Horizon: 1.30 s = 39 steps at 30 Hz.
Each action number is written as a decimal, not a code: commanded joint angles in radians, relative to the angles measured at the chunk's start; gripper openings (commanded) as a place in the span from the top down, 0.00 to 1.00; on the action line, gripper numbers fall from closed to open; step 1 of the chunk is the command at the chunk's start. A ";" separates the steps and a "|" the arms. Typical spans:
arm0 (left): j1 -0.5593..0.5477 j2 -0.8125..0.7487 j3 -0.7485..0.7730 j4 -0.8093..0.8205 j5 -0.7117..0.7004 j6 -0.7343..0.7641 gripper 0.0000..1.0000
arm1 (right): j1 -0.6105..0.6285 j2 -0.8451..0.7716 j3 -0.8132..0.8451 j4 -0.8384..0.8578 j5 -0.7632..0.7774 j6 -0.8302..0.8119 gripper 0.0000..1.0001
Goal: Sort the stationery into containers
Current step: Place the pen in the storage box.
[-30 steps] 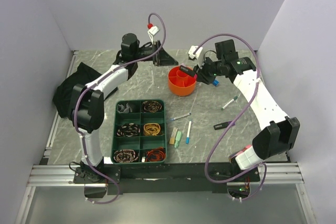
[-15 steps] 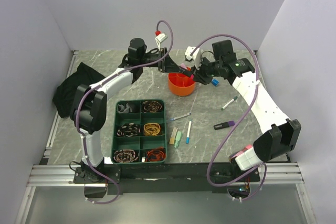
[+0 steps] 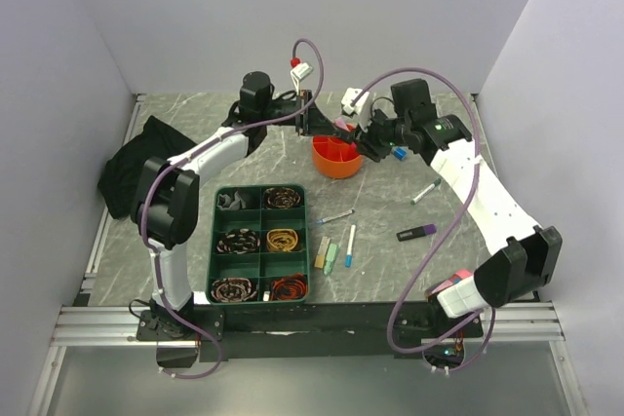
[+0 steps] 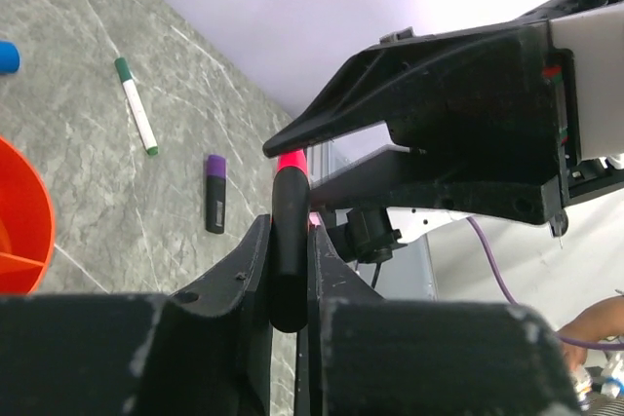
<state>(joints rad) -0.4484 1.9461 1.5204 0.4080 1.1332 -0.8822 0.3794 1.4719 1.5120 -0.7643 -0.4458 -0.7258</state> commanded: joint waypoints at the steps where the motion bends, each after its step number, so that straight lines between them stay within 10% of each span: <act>1: 0.000 -0.024 0.003 0.112 0.004 0.008 0.99 | -0.058 -0.116 -0.070 0.140 0.016 0.263 0.47; 3: 0.011 -0.023 0.015 0.138 -0.013 -0.017 0.99 | -0.155 -0.151 -0.091 0.204 -0.138 0.427 0.46; 8: 0.036 -0.004 0.070 0.147 -0.023 -0.040 0.99 | -0.572 -0.119 -0.321 0.686 -0.692 1.504 0.47; 15: 0.036 -0.006 0.081 0.173 -0.016 -0.087 0.99 | -0.594 -0.085 -0.472 1.144 -0.820 1.816 0.46; 26: -0.036 0.076 0.142 0.178 0.023 -0.087 0.99 | -0.511 0.008 -0.438 1.470 -0.895 1.942 0.49; 39: -0.041 0.093 0.169 0.224 0.053 -0.130 0.99 | -0.493 0.065 -0.357 1.085 -0.883 1.567 0.47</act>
<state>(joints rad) -0.4927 2.0487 1.6409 0.5606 1.1603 -0.9863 -0.1184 1.5444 1.1095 0.4244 -1.3254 0.9840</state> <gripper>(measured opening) 0.162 0.521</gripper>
